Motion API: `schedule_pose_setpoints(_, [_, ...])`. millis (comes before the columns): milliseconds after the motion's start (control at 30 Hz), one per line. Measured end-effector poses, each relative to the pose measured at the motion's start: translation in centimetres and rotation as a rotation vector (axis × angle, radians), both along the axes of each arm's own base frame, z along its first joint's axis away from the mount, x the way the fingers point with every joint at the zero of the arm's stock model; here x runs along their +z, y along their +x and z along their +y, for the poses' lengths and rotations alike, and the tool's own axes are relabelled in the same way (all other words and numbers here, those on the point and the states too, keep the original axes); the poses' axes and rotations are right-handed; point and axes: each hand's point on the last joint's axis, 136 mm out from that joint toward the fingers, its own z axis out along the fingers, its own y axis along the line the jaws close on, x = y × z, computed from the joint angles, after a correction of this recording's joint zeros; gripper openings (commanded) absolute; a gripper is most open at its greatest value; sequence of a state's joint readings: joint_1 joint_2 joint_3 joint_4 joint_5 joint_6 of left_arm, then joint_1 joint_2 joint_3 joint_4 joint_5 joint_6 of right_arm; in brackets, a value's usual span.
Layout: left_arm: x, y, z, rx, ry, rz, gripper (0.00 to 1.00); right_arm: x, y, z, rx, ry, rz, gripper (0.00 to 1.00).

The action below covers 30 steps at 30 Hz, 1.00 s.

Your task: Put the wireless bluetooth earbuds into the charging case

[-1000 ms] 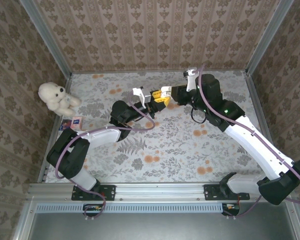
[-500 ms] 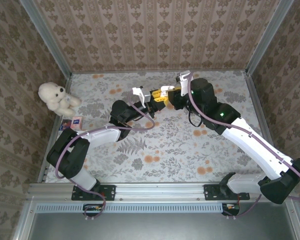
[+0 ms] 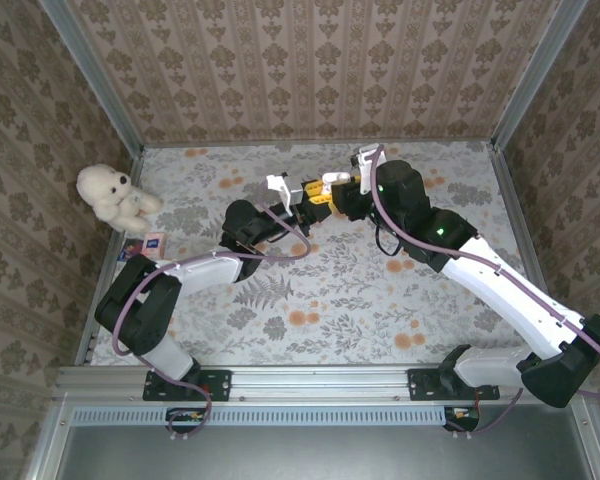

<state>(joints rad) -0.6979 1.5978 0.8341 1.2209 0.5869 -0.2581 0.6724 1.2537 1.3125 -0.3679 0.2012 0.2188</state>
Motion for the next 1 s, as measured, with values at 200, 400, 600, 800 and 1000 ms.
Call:
schedule_pose_setpoints(200, [0.3,0.1,0.1,0.007,-0.010,-0.008,0.00,0.7,-0.1,-0.3,-0.027,0.038,0.011,0.63])
schedule_pose_setpoints(400, [0.6,0.0,0.0,0.003,-0.018,-0.018,0.00,3.0,-0.8,-0.9,-0.030,0.142,0.002,0.67])
schedule_pose_setpoints(600, [0.4,0.1,-0.1,0.003,-0.015,-0.015,0.00,6.4,0.2,-3.6,-0.088,0.286,-0.012,0.67])
schedule_pose_setpoints(800, [0.4,-0.1,-0.1,-0.007,-0.012,-0.017,0.00,6.4,3.3,-4.9,-0.152,0.326,0.063,0.60])
schedule_pose_setpoints(1000, [0.2,-0.4,-0.2,-0.024,-0.006,-0.018,0.00,2.8,7.4,-3.6,-0.174,0.251,0.220,0.49])
